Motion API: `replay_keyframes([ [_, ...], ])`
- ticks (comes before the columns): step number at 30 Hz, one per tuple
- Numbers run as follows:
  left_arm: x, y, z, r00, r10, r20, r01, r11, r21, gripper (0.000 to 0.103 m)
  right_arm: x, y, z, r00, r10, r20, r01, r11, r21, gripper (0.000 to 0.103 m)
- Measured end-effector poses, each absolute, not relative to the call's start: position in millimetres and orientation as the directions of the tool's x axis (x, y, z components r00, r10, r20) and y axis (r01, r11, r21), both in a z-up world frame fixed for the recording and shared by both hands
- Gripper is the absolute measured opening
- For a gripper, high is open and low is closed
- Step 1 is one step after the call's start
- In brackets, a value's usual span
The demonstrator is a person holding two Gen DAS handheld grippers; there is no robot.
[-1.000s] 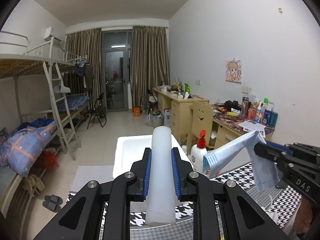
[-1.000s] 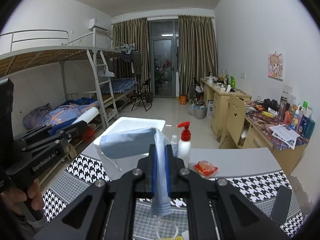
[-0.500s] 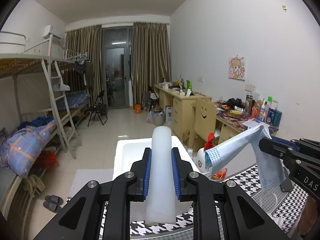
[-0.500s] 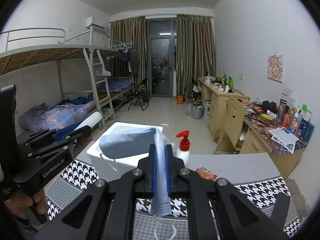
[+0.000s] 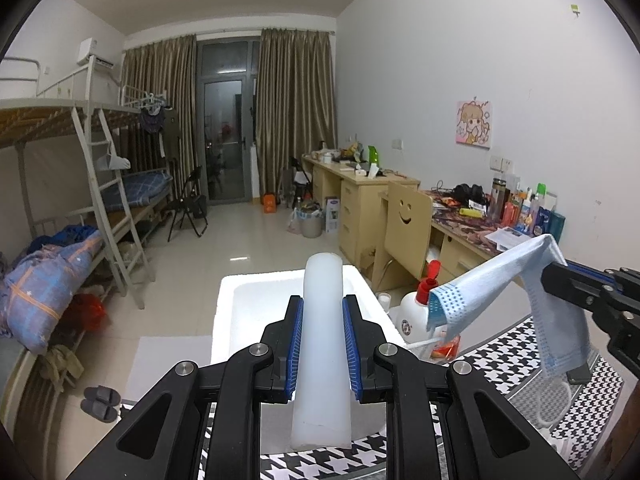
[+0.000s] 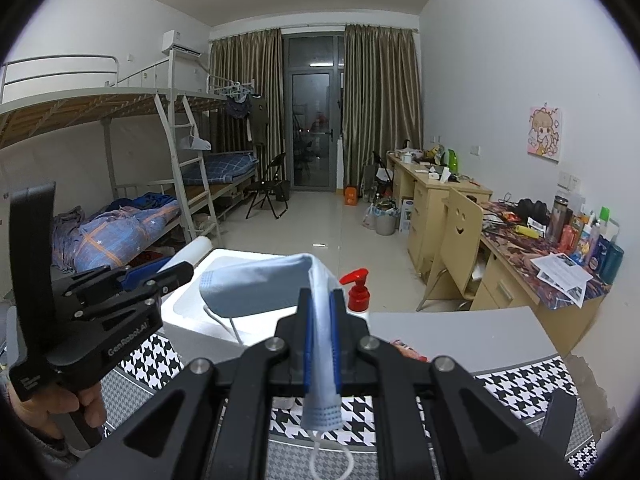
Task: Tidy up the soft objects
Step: 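Lower the white foam tube into the foam box and open the left tool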
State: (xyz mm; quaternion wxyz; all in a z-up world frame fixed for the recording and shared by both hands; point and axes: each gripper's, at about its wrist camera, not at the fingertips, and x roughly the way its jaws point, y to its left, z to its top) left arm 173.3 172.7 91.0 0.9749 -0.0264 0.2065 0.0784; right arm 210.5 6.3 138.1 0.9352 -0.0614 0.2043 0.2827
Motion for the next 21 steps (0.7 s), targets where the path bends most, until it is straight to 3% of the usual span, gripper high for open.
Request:
replay_keyframes([
  [21,223.4,195.1,67.5,0.862,0.124,-0.491,-0.161,0.986,-0.033,0.022,237.0,21.4,135.7,0.775,0.449,-0.445,-0.508,0.861,-0.016,0.011],
])
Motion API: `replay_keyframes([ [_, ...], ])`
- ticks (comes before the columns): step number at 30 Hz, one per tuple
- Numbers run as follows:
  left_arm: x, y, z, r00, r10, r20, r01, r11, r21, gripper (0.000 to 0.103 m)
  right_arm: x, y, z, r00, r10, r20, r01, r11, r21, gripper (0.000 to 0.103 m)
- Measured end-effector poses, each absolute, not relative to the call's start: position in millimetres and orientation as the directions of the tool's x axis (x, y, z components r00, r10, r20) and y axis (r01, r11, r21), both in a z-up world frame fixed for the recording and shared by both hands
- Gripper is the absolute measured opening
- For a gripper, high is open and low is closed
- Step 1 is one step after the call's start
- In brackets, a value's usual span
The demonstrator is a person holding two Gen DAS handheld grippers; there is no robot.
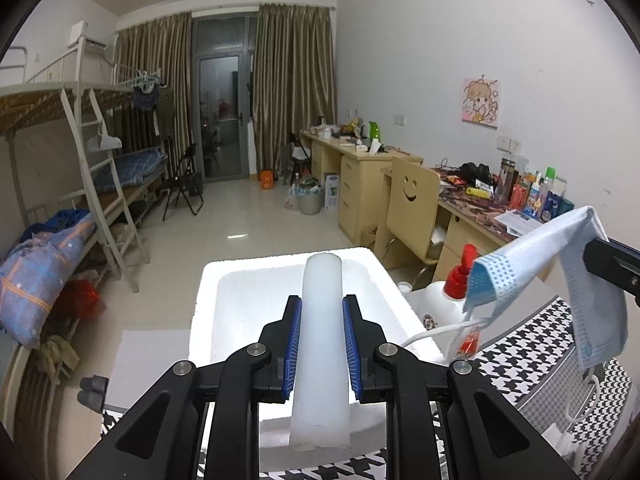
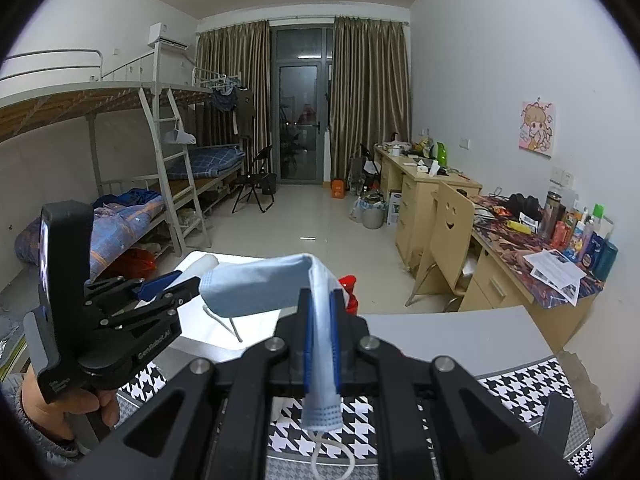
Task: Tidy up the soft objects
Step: 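Lower the white foam tube into the foam box and open the left tool, then move the blue mask over the foam box opening with the right tool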
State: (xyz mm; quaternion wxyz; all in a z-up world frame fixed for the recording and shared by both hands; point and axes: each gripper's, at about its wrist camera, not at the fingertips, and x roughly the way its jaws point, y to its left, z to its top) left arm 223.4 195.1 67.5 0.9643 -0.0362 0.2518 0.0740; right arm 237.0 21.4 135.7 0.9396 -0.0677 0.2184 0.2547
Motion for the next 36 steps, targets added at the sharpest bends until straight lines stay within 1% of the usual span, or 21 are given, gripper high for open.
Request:
replay_keyframes([
  [2,228.7,198.7,63.1,0.852,0.127,-0.508,-0.164,0.986,-0.029,0.028,239.2,22.4,134.2,0.773,0.446,-0.451,-0.505,0.863,-0.014,0.011],
  [3,230.7,200.9,60.9,0.844,0.135,-0.519,-0.173,0.985,-0.024,0.034,241.2,22.9,134.1,0.771,0.445,-0.456,-0.504,0.863,-0.012,0.011],
  [4,231.9,201.6,60.1,0.84,0.14,-0.523,-0.178,0.984,-0.023,0.051,242.6,23.6,134.0,0.77,0.444,-0.459,-0.503,0.864,-0.009,0.011],
  [5,231.7,203.0,59.8,0.841,0.14,-0.522,-0.181,0.983,-0.03,0.066,243.4,23.7,133.8,0.769,0.442,-0.461,-0.501,0.865,-0.006,0.011],
  [6,229.3,205.1,60.2,0.844,0.138,-0.518,-0.184,0.982,-0.038,0.07,242.9,24.3,133.6,0.769,0.441,-0.463,-0.499,0.866,-0.005,0.011],
  [9,223.0,206.3,63.1,0.847,0.156,-0.508,-0.199,0.98,-0.031,0.074,243.6,25.5,135.2,0.768,0.441,-0.465,-0.498,0.867,0.0,0.011],
  [11,216.7,208.2,66.7,0.853,0.168,-0.495,-0.21,0.977,-0.03,0.083,243.3,26.3,136.1,0.764,0.445,-0.466,-0.501,0.865,0.005,0.011],
  [16,195.9,214.6,76.8,0.866,0.211,-0.453,-0.252,0.967,-0.031,0.093,241.6,31.0,140.3,0.754,0.459,-0.469,-0.51,0.86,0.022,0.011],
  [19,183.9,219.6,82.2,0.871,0.227,-0.436,-0.267,0.963,-0.032,0.094,240.3,35.5,143.2,0.749,0.469,-0.468,-0.518,0.855,0.027,0.011],
  [22,173.3,222.7,86.1,0.874,0.253,-0.416,-0.289,0.957,-0.025,0.099,238.7,42.5,146.0,0.744,0.477,-0.468,-0.529,0.848,0.024,0.011],
  [29,159.0,231.4,90.8,0.872,0.288,-0.397,-0.32,0.947,-0.016,0.1,243.2,59.1,149.2,0.724,0.5,-0.474,-0.558,0.83,0.023,0.011],
  [36,144.9,239.5,90.6,0.858,0.321,-0.401,-0.354,0.935,-0.008,0.1,250.8,73.8,146.3,0.707,0.509,-0.491,-0.573,0.819,0.025,0.011],
])
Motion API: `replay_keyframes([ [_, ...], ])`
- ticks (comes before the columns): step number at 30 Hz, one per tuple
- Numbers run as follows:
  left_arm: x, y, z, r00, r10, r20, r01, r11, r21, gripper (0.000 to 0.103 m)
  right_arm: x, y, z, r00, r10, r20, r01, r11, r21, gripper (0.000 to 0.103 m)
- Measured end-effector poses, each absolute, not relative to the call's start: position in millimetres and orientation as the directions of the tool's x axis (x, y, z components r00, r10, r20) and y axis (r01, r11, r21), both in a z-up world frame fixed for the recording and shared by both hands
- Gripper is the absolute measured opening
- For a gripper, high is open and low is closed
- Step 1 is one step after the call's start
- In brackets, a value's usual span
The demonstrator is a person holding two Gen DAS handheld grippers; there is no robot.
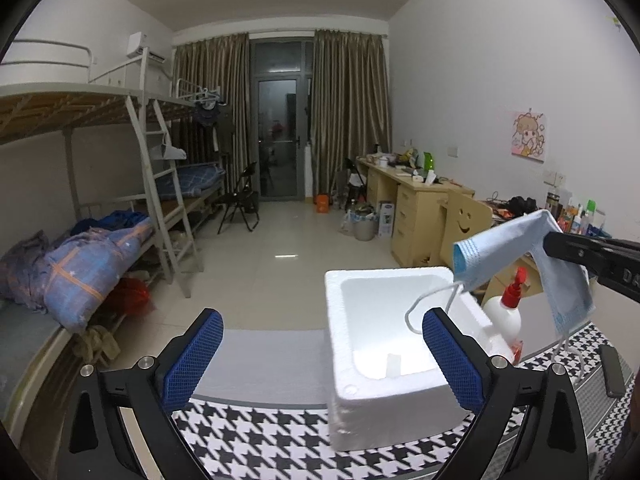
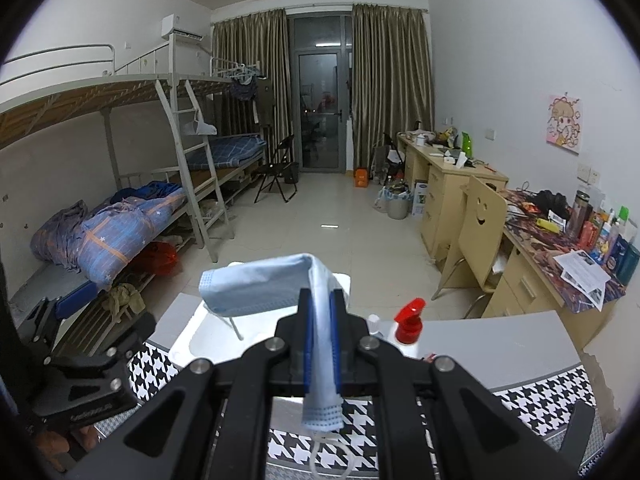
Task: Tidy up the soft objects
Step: 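Move the blue mask over the foam box opening with the right tool, then lower the blue mask into the foam box and open the right tool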
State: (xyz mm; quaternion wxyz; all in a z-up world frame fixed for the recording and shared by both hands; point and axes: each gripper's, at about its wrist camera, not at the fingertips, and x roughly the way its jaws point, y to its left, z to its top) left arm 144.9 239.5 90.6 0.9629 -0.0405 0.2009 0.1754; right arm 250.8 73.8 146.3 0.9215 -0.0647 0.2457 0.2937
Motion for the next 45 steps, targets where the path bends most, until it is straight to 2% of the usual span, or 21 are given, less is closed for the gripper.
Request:
replay_keyframes([
  [21,128.9,248.4,74.8,0.847,0.329,-0.417,-0.375,0.926,-0.032,0.102,291.0,125.2,111.9,0.62,0.472,-0.627,-0.581,0.813,0.038,0.011],
  [34,131.5,247.6,65.9,0.834,0.327,-0.444,-0.382,0.923,-0.038,0.102,307.9,144.4,91.7,0.568,0.462,-0.68,-0.594,0.803,0.05,0.011],
  [36,131.7,247.3,66.4,0.835,0.327,-0.442,-0.381,0.924,-0.037,0.102,311.2,145.7,87.9,0.557,0.459,-0.692,-0.591,0.805,0.058,0.016],
  [38,131.9,246.2,65.7,0.836,0.326,-0.441,-0.382,0.923,-0.041,0.102,313.1,147.4,84.3,0.545,0.449,-0.708,-0.586,0.808,0.06,0.038],
  [41,131.9,245.6,63.7,0.834,0.324,-0.446,-0.38,0.924,-0.04,0.102,311.7,147.0,80.8,0.548,0.443,-0.709,-0.589,0.806,0.048,0.061],
  [45,133.0,246.4,61.7,0.83,0.321,-0.456,-0.379,0.925,-0.038,0.102,311.1,143.8,80.1,0.541,0.447,-0.712,-0.586,0.808,0.063,0.066],
])
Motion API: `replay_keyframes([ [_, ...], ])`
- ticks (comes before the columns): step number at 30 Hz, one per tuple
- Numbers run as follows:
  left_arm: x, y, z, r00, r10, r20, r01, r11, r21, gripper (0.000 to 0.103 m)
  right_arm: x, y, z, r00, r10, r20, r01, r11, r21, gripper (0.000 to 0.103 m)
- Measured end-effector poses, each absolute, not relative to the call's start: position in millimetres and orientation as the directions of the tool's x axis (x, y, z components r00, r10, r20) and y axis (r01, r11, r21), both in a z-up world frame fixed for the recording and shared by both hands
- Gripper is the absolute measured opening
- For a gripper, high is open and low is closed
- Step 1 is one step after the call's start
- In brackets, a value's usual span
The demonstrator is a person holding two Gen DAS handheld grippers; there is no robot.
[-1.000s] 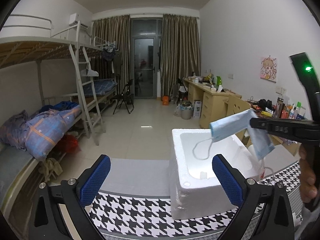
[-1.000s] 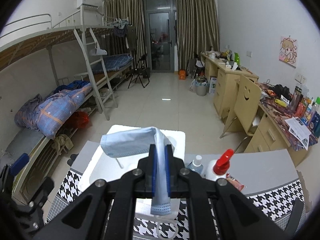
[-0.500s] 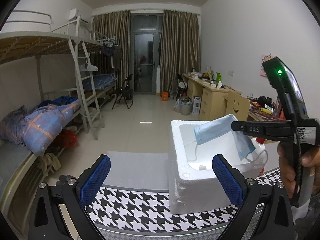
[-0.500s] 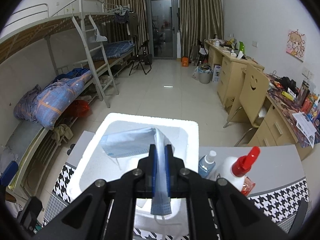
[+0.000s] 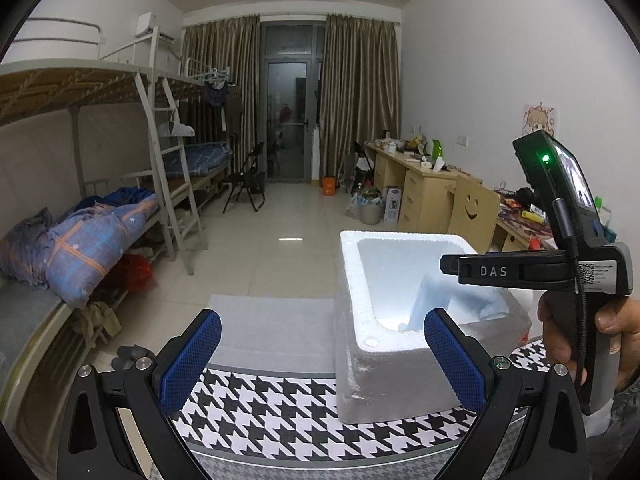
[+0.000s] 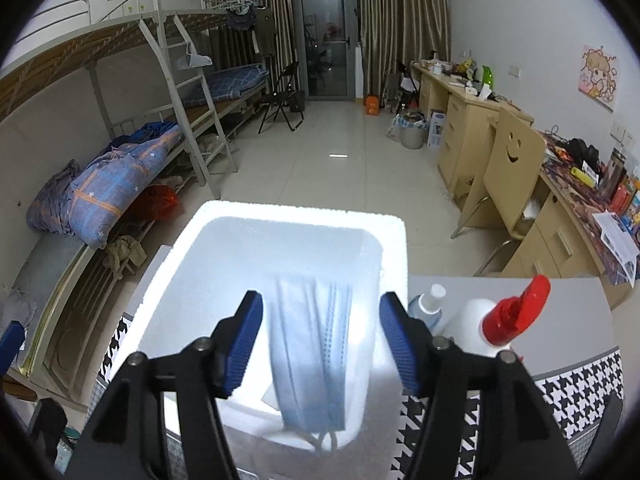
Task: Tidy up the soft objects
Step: 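Lower the blue mask into the foam box and open the right tool, then move both tools back toward the soft items on the houndstooth table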
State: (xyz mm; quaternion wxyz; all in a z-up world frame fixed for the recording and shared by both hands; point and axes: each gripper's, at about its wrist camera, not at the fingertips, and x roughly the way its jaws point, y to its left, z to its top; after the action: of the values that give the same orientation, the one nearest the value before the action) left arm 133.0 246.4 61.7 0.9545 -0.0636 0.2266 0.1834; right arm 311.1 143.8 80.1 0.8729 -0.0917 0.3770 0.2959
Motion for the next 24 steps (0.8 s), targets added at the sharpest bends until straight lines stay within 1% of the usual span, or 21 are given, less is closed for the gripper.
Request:
replay_keyframes([
  [2,133.1,246.8,60.7,0.827,0.323,-0.46,-0.381,0.924,-0.036,0.102,310.7,143.6,80.9,0.533,0.455,-0.713,-0.592,0.803,0.069,0.07],
  [16,123.8,236.3,70.6,0.837,0.323,-0.442,-0.374,0.927,-0.031,0.102,288.2,126.0,107.8,0.559,0.494,-0.666,-0.611,0.788,0.072,0.071],
  [18,121.0,232.6,74.8,0.843,0.319,-0.434,-0.369,0.929,-0.034,0.102,283.6,120.9,113.4,0.564,0.501,-0.657,-0.611,0.788,0.076,0.075],
  [20,117.8,229.5,77.8,0.846,0.321,-0.425,-0.368,0.929,-0.032,0.102,278.1,116.7,118.7,0.57,0.51,-0.644,-0.613,0.786,0.08,0.083],
  [24,113.4,223.8,84.7,0.851,0.322,-0.416,-0.366,0.93,-0.029,0.102,264.7,109.6,130.7,0.597,0.519,-0.612,-0.62,0.782,0.059,0.085],
])
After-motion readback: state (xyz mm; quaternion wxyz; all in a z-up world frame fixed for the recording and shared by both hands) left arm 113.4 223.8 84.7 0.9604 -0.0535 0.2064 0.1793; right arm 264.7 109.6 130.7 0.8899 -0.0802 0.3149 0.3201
